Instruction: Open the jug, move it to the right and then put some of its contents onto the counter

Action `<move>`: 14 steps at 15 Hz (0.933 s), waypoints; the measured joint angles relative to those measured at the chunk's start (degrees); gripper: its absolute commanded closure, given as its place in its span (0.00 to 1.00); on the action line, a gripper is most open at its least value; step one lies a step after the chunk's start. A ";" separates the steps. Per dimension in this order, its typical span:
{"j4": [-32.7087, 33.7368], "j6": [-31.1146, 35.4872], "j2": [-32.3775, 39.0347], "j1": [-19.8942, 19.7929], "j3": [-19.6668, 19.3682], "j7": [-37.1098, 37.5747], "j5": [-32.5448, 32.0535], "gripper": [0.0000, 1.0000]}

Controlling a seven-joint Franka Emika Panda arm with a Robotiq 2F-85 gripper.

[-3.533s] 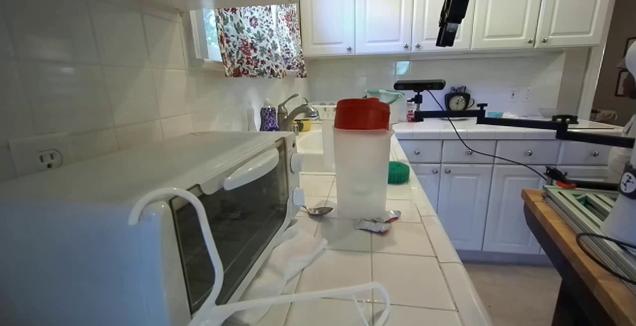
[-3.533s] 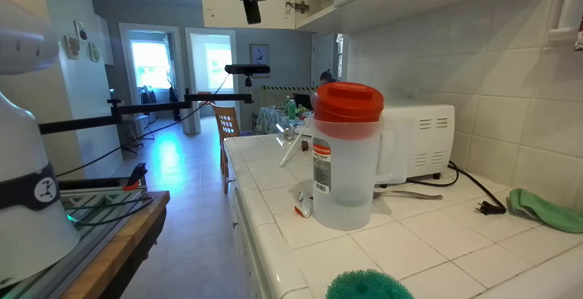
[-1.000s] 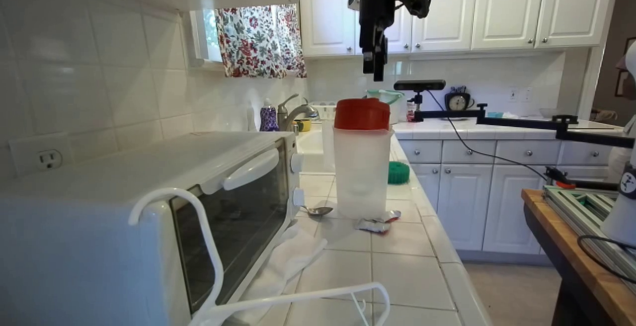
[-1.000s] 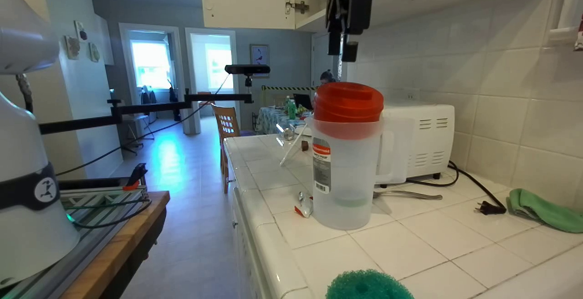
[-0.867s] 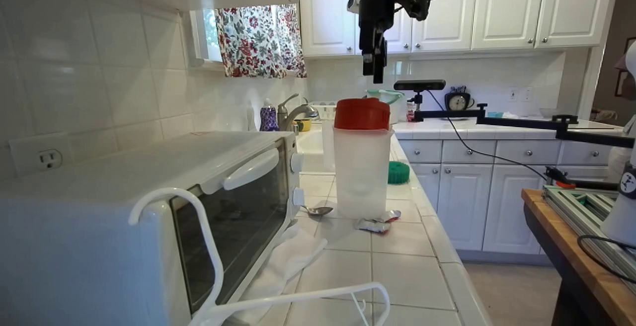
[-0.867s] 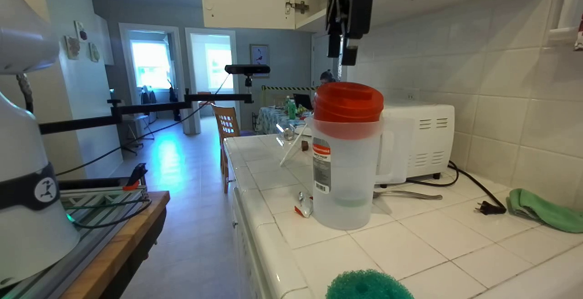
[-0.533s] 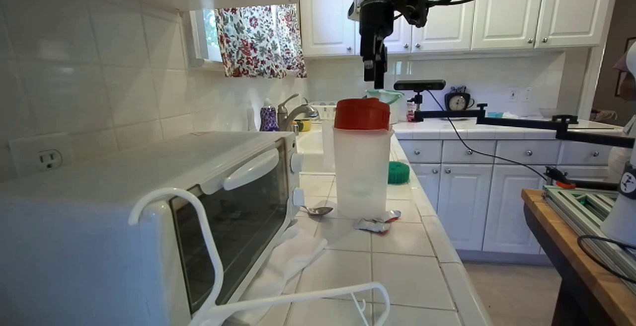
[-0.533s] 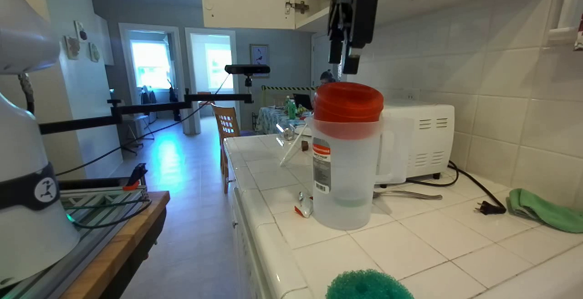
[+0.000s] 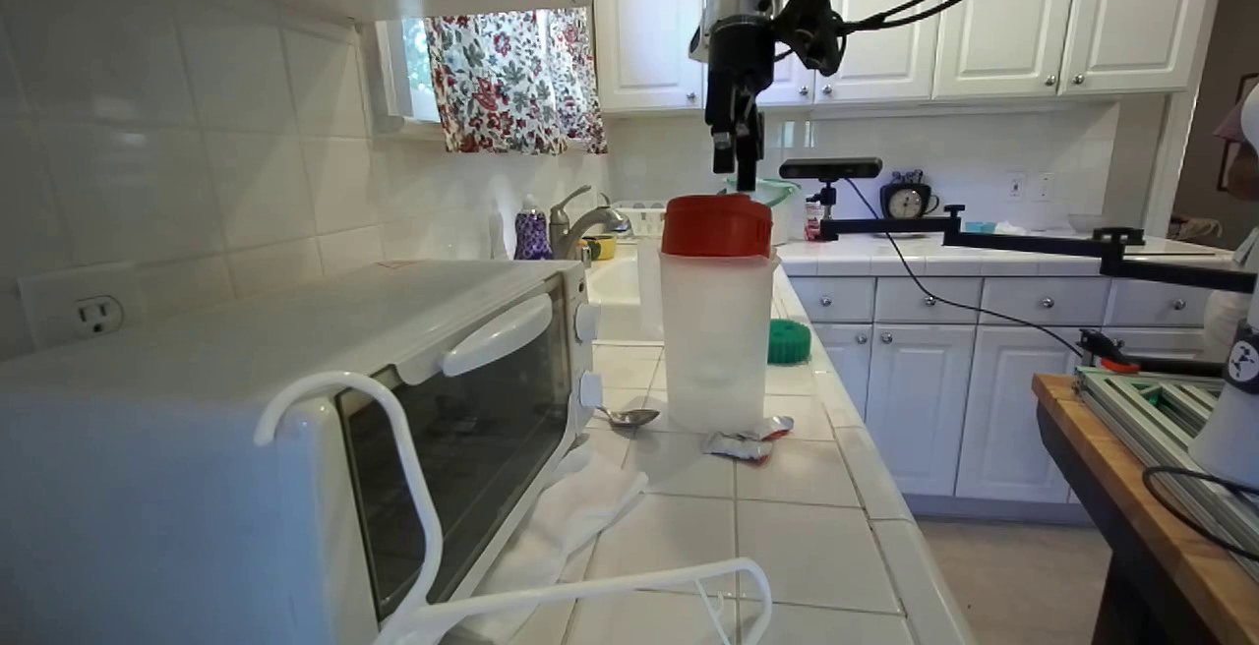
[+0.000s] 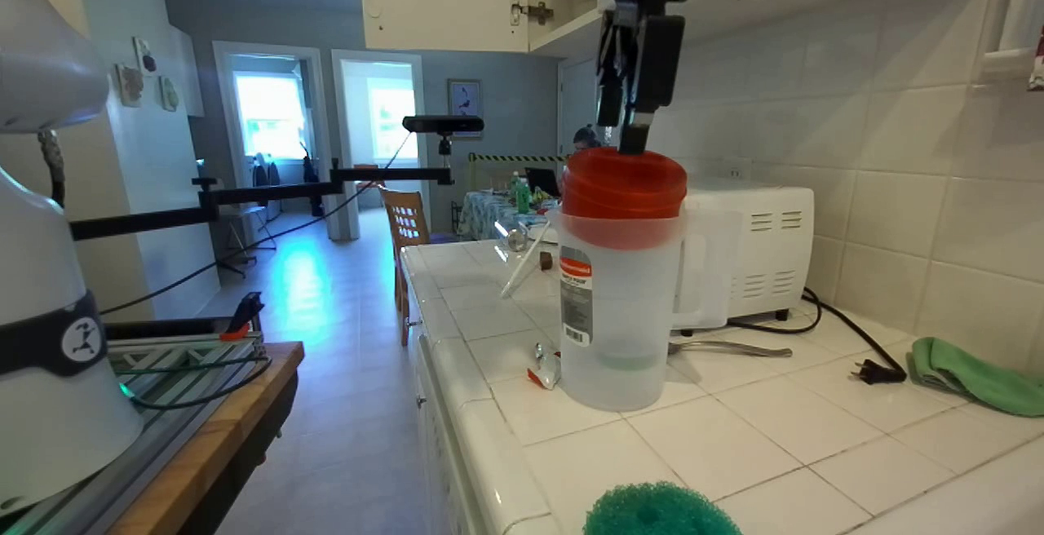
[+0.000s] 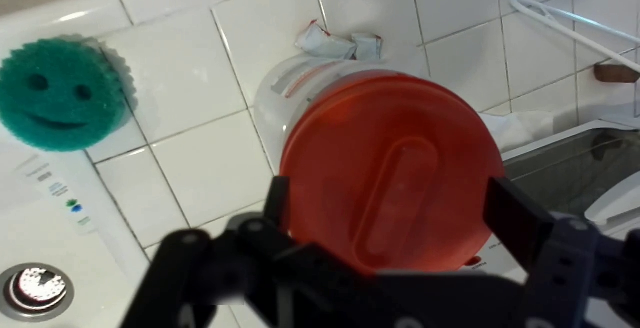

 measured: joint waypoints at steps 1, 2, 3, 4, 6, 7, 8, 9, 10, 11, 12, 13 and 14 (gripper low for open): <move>0.00 0.08 0.22 0.00 0.00 -0.01 0.45 0.01; 0.00 0.15 0.37 0.00 0.00 -0.02 0.87 0.13; 0.00 0.24 0.48 0.00 0.00 -0.03 1.24 0.26; 0.00 0.35 0.56 0.00 0.00 -0.04 1.47 0.32; 0.00 0.74 0.76 0.00 0.00 -0.07 1.85 0.50; 0.00 0.95 0.90 0.00 0.00 -0.09 2.08 0.57; 0.00 1.08 1.02 0.00 0.00 -0.13 2.25 0.65; 0.00 1.13 1.09 -0.02 0.00 -0.15 2.31 0.72; 0.00 1.14 1.12 -0.04 0.00 -0.17 2.36 0.79; 0.02 1.16 1.12 -0.05 0.00 -0.20 2.44 0.87; 0.04 1.17 1.12 -0.05 0.00 -0.22 2.52 0.93; 0.04 1.19 1.12 -0.08 0.00 -0.22 2.54 0.93; 0.06 1.21 1.12 -0.11 0.00 -0.28 2.62 0.93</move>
